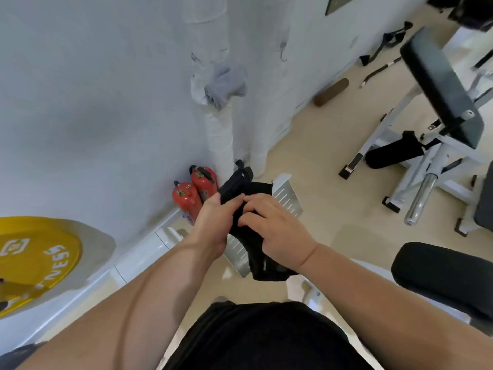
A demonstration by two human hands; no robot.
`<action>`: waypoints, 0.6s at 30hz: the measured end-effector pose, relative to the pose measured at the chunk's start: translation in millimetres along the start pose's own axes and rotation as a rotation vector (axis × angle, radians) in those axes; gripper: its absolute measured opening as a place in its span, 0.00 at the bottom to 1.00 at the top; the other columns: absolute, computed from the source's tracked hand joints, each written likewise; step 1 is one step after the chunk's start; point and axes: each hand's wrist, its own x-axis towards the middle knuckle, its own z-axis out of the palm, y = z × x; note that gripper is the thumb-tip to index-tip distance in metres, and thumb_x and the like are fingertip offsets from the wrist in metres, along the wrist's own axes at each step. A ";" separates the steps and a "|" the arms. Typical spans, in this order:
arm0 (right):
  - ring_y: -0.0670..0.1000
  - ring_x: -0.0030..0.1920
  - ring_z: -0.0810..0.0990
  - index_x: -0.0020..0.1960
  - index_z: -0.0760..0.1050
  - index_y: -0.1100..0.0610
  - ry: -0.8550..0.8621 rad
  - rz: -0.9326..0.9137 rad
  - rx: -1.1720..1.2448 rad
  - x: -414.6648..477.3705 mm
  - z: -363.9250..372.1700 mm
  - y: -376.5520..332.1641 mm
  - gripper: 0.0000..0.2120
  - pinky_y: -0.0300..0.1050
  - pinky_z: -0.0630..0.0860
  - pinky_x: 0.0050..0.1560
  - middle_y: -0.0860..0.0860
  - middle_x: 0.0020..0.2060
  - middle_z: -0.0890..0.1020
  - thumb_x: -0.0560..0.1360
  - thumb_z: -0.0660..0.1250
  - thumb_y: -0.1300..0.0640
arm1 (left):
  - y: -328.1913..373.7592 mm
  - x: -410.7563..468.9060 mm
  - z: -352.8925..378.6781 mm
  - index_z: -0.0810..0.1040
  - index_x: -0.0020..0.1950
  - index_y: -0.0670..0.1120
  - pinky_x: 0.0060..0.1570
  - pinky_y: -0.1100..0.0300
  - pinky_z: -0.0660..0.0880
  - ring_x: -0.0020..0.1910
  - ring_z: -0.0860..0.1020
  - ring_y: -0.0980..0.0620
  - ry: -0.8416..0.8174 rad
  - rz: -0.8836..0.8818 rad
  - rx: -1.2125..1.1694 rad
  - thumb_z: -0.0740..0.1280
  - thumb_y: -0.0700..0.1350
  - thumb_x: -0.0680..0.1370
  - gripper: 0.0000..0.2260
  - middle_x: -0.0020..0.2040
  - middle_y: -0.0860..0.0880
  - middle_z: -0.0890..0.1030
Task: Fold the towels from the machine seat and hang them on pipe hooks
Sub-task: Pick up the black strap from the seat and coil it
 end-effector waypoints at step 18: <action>0.45 0.46 0.85 0.50 0.83 0.47 0.243 0.876 0.761 69.4 -17.5 8.3 0.07 0.46 0.81 0.49 0.46 0.43 0.87 0.81 0.67 0.55 | 39.8 27.1 -38.1 0.82 0.49 0.53 0.46 0.56 0.79 0.47 0.84 0.51 0.294 0.111 0.081 0.62 0.50 0.84 0.10 0.46 0.51 0.87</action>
